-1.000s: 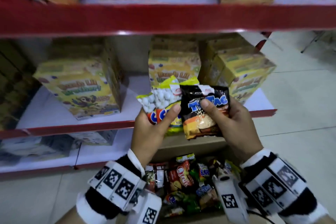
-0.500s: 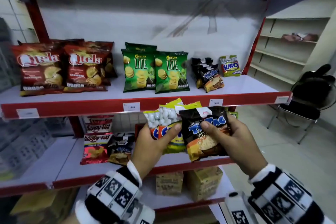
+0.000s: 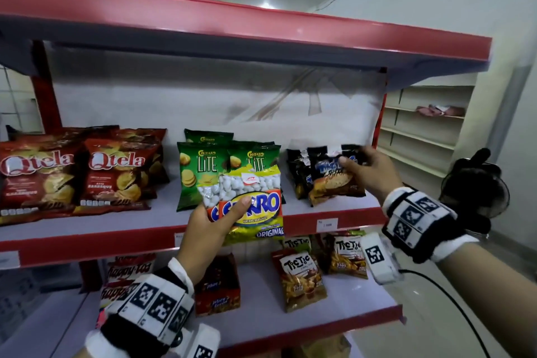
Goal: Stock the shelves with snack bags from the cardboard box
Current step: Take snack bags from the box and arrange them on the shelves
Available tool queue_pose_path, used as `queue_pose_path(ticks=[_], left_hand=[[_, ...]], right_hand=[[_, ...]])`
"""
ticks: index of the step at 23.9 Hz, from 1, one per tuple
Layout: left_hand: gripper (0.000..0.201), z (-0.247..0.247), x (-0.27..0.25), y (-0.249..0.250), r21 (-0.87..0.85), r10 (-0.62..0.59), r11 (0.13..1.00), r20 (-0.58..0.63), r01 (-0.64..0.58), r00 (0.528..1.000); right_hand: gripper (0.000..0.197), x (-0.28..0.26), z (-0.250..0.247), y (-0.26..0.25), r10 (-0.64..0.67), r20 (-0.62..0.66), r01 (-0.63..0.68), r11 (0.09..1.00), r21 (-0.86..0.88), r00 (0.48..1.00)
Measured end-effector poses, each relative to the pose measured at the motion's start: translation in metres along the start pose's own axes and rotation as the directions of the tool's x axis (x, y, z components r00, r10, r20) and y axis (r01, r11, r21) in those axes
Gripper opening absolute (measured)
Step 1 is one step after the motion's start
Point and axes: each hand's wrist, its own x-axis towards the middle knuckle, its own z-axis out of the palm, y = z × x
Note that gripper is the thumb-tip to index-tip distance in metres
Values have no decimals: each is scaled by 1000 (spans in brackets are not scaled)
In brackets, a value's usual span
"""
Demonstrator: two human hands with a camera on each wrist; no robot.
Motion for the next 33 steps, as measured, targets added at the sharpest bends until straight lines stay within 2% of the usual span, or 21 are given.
queue_pose_path(ticks=[2,4,7,9,11,12,14,15,16,18,20,22,24,26,27,29,30,31,32,33], left_hand=[[52,30,21,-2,29,17,999,-24,-16,1000],[50,49,29,-3,57,19,998,-15,-18,1000],[46,70,37,-10,66,21,998,3,-21,1000],[45,84,42,-11,68,32,997,-2,-31,1000],[47,100,50,-14,55,45,998,-31,-44,998],[48,111,54,-14,42,51,998,-39,-49,998],[48,134,62,-13,32,66,997,-29,-65,997],[46,146,68,-11,38,70,997,-24,-69,997],[47,157,74,-7,51,71,996,-15,-70,997],[55,178,93,3,81,55,995,-4,-54,998],[41,190,115,14,67,66,996,-22,-64,998],[30,197,143,23,54,94,994,-59,-91,994],[24,200,161,24,73,93,993,-72,-88,993],[11,201,168,18,99,70,993,-52,-65,996],[7,202,168,16,108,51,993,-33,-47,998],[8,203,162,7,128,34,991,0,-34,999],[9,204,162,3,146,28,989,14,-30,1000],[9,204,159,1,143,25,989,20,-27,999],[10,205,158,0,139,23,990,26,-26,999],[11,207,157,-1,145,21,989,38,-27,999]], right_hand=[[31,31,5,34,113,129,-103,991,-87,985],[33,46,16,59,221,232,-203,974,-100,947],[45,59,9,72,242,260,-218,969,-117,935],[46,63,0,66,152,231,-131,986,-104,961],[45,54,-13,45,-2,271,-23,996,87,962],[50,48,-20,32,-83,349,19,983,183,933],[61,40,-26,17,-175,514,80,976,202,840],[60,43,-29,15,-185,550,90,977,196,815],[58,50,-32,15,-177,545,77,977,201,820],[49,80,-46,20,-138,484,29,974,226,864],[46,122,-64,35,-98,433,17,982,187,896],[45,173,-78,60,7,397,-39,997,72,918],[21,212,-72,90,174,413,-105,977,-185,894],[24,238,-59,119,322,418,-99,875,-473,849],[23,249,-51,133,362,424,-72,824,-562,830],[7,247,-44,135,416,437,-66,780,-622,797],[24,248,-43,133,408,390,-108,792,-600,825],[41,246,-47,125,347,333,-86,794,-602,877],[51,240,-51,112,243,332,-34,849,-527,912],[55,233,-55,98,125,385,29,928,-371,915]])
